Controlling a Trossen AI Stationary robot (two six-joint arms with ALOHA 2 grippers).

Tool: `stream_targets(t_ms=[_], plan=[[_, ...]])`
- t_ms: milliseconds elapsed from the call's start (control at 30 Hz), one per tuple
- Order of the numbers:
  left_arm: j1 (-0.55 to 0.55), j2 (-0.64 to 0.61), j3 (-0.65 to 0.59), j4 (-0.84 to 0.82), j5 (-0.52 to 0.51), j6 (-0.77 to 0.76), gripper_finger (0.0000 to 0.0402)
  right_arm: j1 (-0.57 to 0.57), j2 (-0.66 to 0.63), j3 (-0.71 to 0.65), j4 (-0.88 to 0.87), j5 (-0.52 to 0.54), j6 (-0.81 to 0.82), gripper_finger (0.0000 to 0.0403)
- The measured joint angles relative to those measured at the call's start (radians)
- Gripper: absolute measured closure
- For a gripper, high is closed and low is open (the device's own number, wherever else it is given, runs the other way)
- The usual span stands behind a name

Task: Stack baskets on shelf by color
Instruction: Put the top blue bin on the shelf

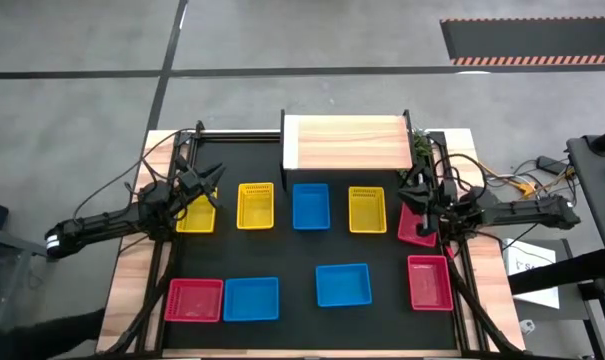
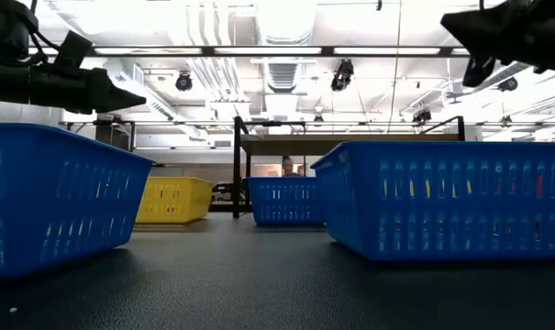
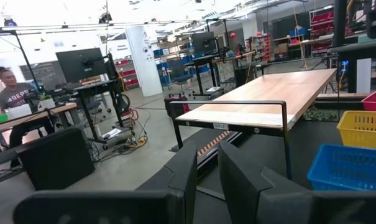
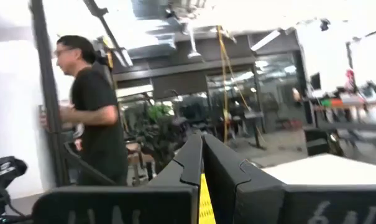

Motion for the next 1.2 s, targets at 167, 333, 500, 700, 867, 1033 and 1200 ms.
stream_targets(t_ms=[167, 333, 500, 700, 867, 1033, 1200], plan=[[0.000, 0.000, 0.000, 0.000, 0.000, 0.000, 0.0352, 0.000, 0.195, 0.000, 0.212, -0.031, -0.037, 0.0394], [0.000, 0.000, 0.000, 0.000, 0.000, 0.000, 0.0352, 0.000, 0.373, 0.052, 0.272, -0.029, -0.051, 0.0394], [-0.001, 0.000, 0.000, 0.021, 0.078, -0.180, 0.0352, 0.023, 0.532, 0.157, 0.260, -0.030, -0.101, 0.0394], [-0.001, 0.000, 0.000, 0.167, 0.250, -0.742, 0.0352, 0.076, 0.700, 0.285, 0.262, -0.029, -0.179, 0.0394], [-0.001, -0.002, 0.000, 0.275, 0.252, -0.812, 0.0352, 0.115, 0.827, 0.392, 0.263, -0.021, -0.233, 0.0394], [-0.001, -0.002, 0.000, 0.354, 0.250, -0.752, 0.0352, 0.134, 0.929, 0.502, 0.191, -0.021, -0.259, 0.0394], [-0.001, 0.005, 0.000, 0.346, 0.249, -0.728, 0.0352, 0.140, 0.992, 0.642, 0.010, -0.020, -0.277, 0.0394]])
